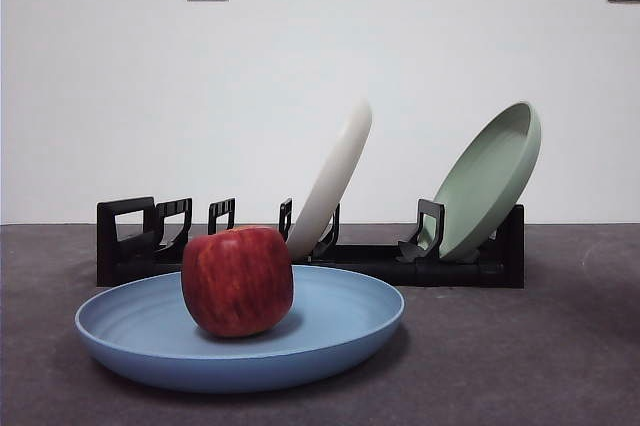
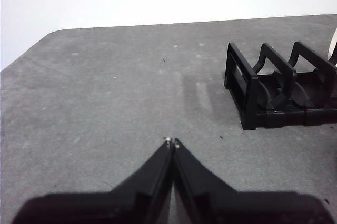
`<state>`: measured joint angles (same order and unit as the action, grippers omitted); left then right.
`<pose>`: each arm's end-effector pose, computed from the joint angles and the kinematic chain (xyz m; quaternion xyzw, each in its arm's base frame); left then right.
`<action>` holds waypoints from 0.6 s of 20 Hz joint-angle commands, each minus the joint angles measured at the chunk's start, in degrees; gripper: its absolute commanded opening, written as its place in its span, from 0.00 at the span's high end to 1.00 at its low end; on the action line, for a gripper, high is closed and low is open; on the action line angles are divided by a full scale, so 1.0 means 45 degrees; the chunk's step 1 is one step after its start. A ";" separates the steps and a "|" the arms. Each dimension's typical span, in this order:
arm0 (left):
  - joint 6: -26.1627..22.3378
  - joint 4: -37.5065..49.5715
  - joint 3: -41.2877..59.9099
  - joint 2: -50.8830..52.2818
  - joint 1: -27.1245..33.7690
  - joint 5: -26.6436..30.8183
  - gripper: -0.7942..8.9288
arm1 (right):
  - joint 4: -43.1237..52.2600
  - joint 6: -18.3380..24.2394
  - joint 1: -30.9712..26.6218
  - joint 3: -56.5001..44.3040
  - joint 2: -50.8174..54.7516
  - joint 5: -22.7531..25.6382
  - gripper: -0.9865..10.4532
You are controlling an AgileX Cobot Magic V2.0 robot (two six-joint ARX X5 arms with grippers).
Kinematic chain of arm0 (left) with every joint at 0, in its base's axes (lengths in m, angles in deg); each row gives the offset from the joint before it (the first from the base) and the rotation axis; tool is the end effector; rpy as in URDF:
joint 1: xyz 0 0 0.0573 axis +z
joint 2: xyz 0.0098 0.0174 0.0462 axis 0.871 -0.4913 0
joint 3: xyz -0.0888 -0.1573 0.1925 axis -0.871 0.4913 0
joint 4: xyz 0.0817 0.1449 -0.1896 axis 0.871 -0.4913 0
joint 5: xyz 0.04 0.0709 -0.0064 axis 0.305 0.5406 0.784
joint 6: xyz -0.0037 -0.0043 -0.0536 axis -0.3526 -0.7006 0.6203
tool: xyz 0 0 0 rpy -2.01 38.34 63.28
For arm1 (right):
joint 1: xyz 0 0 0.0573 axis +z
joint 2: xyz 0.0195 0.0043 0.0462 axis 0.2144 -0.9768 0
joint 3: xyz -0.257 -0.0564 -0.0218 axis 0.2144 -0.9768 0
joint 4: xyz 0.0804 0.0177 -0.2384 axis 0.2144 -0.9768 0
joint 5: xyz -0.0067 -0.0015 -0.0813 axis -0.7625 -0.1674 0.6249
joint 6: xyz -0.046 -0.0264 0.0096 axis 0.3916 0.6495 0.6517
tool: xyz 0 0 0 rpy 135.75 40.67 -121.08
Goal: Take the blue plate from the plate rack,put the plate on the table,take the apple from the table,put the apple in the plate
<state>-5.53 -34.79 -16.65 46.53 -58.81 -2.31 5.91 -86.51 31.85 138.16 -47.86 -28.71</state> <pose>0.0955 0.0030 0.1510 0.0145 0.0872 0.0123 0.9960 0.1067 0.1006 0.3157 -0.0545 0.2759 0.3068 0.9093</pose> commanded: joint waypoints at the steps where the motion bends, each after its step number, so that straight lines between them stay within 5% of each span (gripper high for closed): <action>1: 0.0257 -0.0058 0.0175 0.0039 0.0039 -0.0029 0.92 | 0.0049 -0.0117 0.0005 -0.0087 0.0010 0.0034 0.91; 12: 0.0369 0.0044 0.0175 0.0039 0.0049 -0.0015 0.92 | 0.0049 -0.0121 0.0005 -0.0087 0.0015 0.0034 0.91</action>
<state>-4.49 -34.77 -16.65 46.53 -58.81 -2.31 5.91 -86.51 31.85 138.16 -47.86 -28.71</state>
